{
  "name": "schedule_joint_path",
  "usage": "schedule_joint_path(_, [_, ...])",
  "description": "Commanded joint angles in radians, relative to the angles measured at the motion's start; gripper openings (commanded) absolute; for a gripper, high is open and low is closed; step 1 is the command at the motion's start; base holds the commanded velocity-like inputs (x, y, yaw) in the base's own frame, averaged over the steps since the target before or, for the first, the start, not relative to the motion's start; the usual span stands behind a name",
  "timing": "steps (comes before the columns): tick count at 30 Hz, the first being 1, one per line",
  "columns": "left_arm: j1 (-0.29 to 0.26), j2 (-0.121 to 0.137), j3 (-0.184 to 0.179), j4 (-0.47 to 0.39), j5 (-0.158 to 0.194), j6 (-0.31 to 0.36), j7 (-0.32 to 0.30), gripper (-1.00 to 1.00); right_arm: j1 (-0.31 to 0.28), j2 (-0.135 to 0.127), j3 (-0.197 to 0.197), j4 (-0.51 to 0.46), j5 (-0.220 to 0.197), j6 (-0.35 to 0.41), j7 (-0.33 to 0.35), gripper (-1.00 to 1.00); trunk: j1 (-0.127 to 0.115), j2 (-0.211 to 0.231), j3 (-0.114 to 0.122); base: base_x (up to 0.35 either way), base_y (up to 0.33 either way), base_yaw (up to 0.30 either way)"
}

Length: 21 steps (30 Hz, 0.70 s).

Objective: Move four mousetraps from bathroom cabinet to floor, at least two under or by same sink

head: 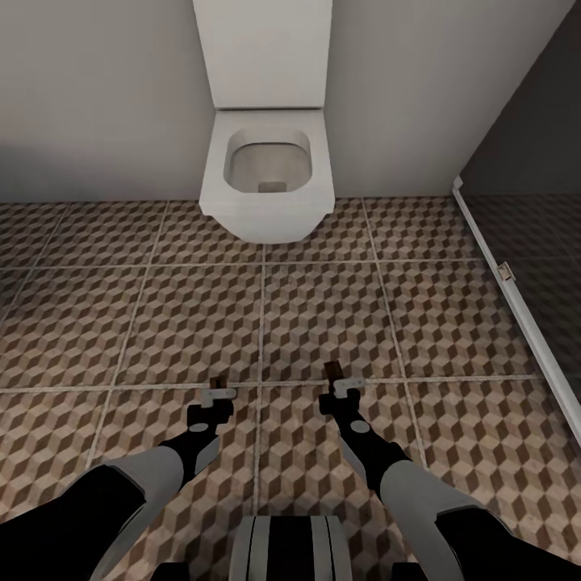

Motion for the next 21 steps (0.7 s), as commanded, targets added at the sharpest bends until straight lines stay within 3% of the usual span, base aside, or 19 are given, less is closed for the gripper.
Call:
schedule_joint_path(1, [-0.001,-0.001,-0.008,0.004,0.005,-0.006,0.003,-1.0,-0.001,0.0,0.005,0.001,0.009,-0.001,-0.01,-1.0,0.0,0.0,-0.001,0.0,0.0,0.0])
schedule_joint_path(10, [-0.001,-0.001,-0.008,0.004,0.005,-0.008,0.003,-1.0,0.0,0.0,0.005,0.001,0.009,-0.003,-0.01,-1.0,0.0,0.0,-0.001,0.038,0.0,0.0])
schedule_joint_path(21, [-0.001,-0.001,-0.008,0.004,0.005,-0.007,0.003,-1.0,0.001,0.0,0.005,0.001,0.009,-0.003,-0.011,-1.0,0.0,0.0,-0.001,0.241,0.0,0.0])
